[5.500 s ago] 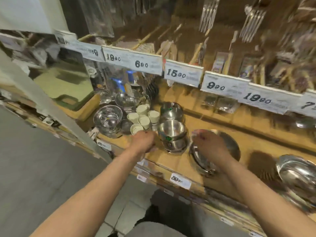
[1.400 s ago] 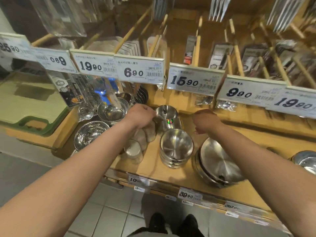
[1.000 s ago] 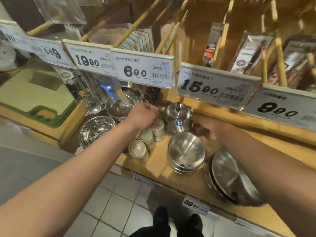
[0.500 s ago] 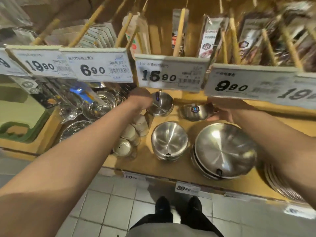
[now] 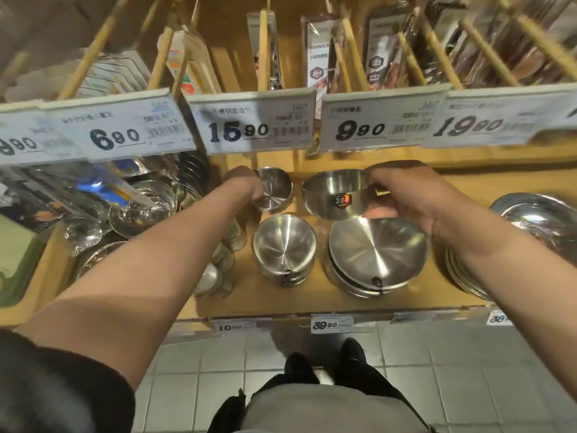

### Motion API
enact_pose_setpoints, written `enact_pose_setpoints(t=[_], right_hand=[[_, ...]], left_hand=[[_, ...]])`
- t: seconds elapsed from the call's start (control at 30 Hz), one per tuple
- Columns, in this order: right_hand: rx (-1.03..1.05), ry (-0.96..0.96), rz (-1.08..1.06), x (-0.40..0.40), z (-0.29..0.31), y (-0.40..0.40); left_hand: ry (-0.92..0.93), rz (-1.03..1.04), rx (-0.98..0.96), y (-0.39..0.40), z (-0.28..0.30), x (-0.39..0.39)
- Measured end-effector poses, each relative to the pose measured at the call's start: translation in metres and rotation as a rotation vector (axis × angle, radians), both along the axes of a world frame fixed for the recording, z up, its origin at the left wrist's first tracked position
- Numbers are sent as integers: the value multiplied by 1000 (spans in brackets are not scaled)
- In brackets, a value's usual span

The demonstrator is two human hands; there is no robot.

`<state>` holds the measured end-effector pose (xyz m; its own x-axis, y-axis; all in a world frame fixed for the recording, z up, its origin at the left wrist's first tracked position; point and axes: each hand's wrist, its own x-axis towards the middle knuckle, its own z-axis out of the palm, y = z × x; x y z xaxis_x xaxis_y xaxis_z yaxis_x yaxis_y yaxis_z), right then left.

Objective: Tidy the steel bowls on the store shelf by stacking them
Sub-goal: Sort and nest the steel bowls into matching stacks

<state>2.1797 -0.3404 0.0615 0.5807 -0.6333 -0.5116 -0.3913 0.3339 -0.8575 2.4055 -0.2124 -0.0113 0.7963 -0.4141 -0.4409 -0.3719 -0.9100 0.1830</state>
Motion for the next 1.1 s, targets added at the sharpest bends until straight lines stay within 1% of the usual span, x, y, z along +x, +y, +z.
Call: enact_pose_setpoints(t=[0.07,0.13,0.23,0.43,0.5,0.57,0.6,0.63,0.7,0.73,0.77,0.8,0.83,0.9,0.97,1.1], right_hand=[[-4,-6,-10,-3,2,2],[-21,-18,-4,-5,2,2],[-16,-42,-8,-7,-3,6],[77,-31,-10,-7,-9,21],[73,-21,-7,-6,-8,24],[65,-29,-14,-4,-7,29],[58,-32,-17,-3,-6,32],[44,-29,-7,-2,-5,36],[6,-20,38,1,-5,44],[-10,-18,61,3,-6,48],[-25,-13,82,5,-7,52],[-38,-7,98,7,-8,56],[-51,-1,112,9,-10,60],[-75,3,151,12,-11,66],[-106,1,197,15,-12,71],[-252,29,281,16,-19,74]], left_hand=[[-25,-28,19,-3,-1,-3],[-31,-36,0,-5,-4,-2],[26,-57,-17,-6,-5,-3],[96,-105,25,1,4,-11],[117,-79,1,5,11,-12],[127,-13,-103,10,20,-10],[164,39,-193,12,25,-10],[249,105,-308,15,30,-10],[537,276,-533,25,45,-23],[671,342,-612,32,52,-32],[749,361,-662,39,57,-41],[754,335,-678,47,58,-48],[717,291,-675,54,60,-54],[582,226,-665,69,62,-63],[491,241,-675,79,61,-66],[415,218,-721,96,55,-76]])
